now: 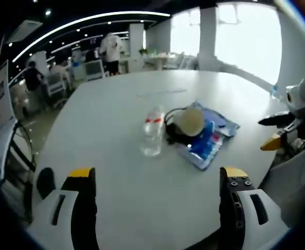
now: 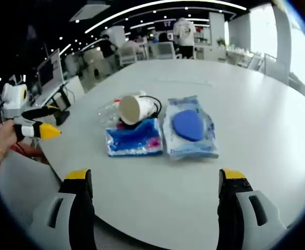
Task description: Arrange the tabletop items into an orderly group along one side of the table until the central work area is clear of visible clutter.
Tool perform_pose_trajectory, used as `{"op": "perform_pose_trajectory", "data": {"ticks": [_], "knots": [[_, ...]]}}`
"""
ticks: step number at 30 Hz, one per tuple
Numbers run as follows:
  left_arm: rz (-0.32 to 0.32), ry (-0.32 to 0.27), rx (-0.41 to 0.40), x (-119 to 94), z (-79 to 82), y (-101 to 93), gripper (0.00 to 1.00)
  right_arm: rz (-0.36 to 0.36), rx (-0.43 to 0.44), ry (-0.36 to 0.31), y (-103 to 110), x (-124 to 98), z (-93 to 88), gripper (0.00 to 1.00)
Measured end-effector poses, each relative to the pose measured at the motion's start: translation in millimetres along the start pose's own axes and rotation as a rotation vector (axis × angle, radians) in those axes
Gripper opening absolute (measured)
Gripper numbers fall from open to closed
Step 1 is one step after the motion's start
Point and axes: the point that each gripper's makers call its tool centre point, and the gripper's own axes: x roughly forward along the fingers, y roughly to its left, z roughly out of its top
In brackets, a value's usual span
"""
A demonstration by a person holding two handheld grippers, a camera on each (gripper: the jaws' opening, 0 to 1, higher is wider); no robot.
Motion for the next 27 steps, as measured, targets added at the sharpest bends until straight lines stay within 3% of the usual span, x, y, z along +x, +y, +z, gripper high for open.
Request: {"op": "perform_pose_trajectory", "data": {"ticks": [27], "knots": [[0.024,0.027,-0.002,0.6,-4.0,6.1,0.93,-0.01,-0.019,0.018,-2.7,1.3,-2.3,0.99]]}}
